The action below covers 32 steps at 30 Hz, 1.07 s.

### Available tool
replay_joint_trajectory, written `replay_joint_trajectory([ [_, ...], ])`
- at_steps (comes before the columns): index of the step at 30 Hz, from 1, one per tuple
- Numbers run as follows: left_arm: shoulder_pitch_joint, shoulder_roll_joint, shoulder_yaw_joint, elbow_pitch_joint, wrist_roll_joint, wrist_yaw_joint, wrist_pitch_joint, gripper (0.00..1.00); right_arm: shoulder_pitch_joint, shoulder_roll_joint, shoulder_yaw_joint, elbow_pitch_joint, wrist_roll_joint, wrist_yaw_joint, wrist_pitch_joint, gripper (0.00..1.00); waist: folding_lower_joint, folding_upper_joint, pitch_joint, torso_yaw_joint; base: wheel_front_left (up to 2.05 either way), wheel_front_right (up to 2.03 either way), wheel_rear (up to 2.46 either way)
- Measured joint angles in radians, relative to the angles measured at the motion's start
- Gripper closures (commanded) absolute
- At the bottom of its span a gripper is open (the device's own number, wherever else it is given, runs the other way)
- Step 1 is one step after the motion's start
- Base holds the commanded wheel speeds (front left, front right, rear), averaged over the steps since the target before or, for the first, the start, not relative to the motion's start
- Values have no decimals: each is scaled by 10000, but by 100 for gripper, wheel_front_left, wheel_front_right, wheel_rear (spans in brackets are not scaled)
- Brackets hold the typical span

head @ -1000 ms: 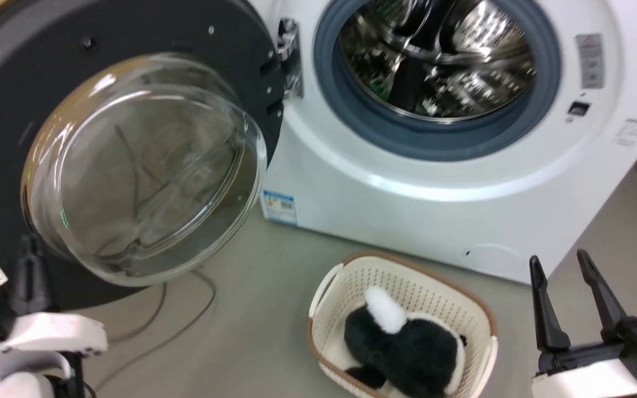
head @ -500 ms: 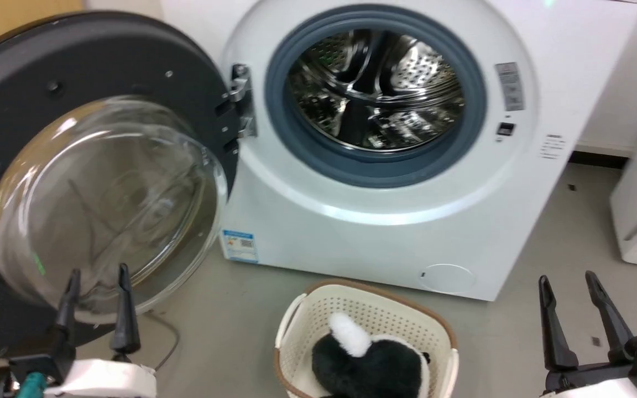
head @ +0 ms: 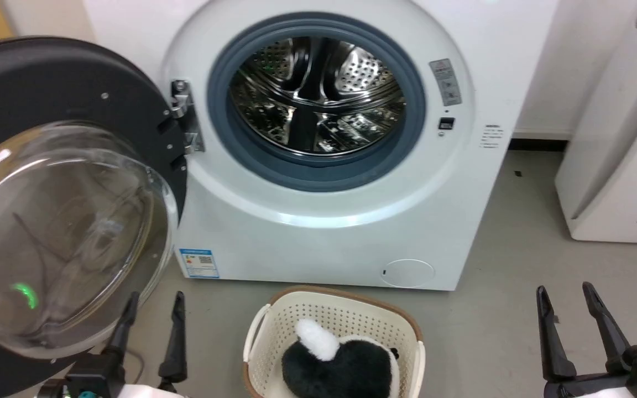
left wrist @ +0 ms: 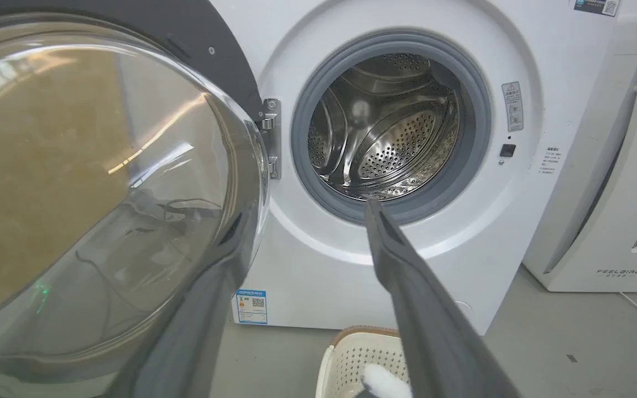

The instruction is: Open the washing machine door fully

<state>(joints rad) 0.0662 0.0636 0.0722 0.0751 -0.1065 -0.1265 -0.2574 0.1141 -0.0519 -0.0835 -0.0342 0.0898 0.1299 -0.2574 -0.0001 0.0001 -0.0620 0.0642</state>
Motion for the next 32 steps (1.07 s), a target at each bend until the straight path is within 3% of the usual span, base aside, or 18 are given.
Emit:
replay_joint_trajectory([
  [9, 171, -19, -267, 138, 10, 0, 0, 0, 67, 0, 199, 8, 13, 0, 0, 0, 1, 0, 72, -558, 0, 0, 0],
  [10, 168, -27, -299, 140, 13, 4, 12, 100, 83, 0, 222, 10, 12, 0, 4, 100, 2, 0, 99, -612, 0, 0, 0],
  [32, 151, -52, -347, 67, 82, 138, 372, 100, 39, -2, 290, 23, -44, 0, 359, 100, 2, 0, 179, -622, 0, 0, 0],
])
